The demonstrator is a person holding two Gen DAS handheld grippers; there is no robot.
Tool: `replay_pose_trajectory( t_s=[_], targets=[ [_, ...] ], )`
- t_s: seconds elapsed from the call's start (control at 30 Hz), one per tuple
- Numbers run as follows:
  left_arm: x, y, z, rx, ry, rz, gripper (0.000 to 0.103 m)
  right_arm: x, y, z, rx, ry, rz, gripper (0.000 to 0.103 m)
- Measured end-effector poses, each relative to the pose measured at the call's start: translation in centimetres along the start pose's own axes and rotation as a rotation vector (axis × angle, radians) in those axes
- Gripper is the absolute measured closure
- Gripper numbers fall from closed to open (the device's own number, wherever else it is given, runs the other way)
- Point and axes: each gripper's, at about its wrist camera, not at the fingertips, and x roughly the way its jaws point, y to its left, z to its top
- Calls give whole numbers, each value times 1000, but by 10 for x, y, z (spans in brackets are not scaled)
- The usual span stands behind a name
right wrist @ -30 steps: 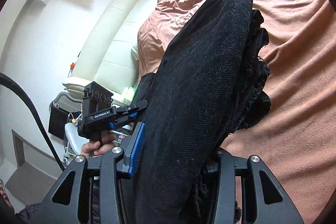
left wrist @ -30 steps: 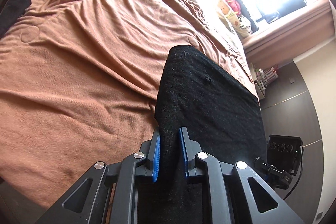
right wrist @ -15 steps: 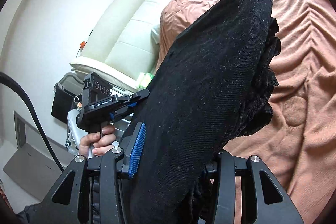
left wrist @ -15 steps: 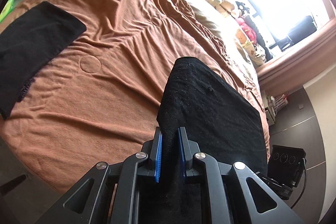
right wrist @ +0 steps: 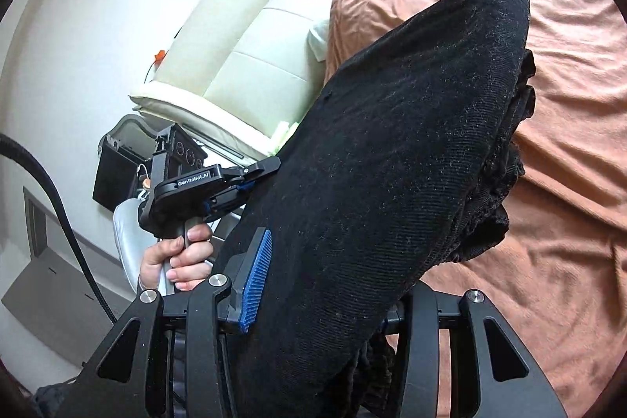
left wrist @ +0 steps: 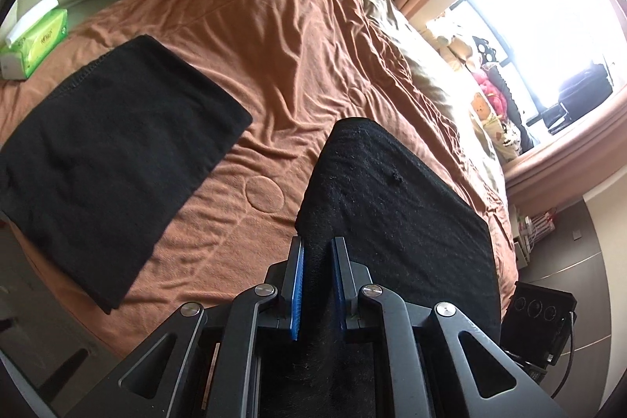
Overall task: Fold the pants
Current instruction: 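Lift the folded pants with both tools and carry them toward the headboard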
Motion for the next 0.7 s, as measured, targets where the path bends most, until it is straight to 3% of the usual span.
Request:
replay_pose_trajectory(
  t_s=[0.7],
  targets=[
    [-15, 160, 132, -34, -67, 140, 89, 193, 16, 86, -148, 129, 71, 61]
  ],
)
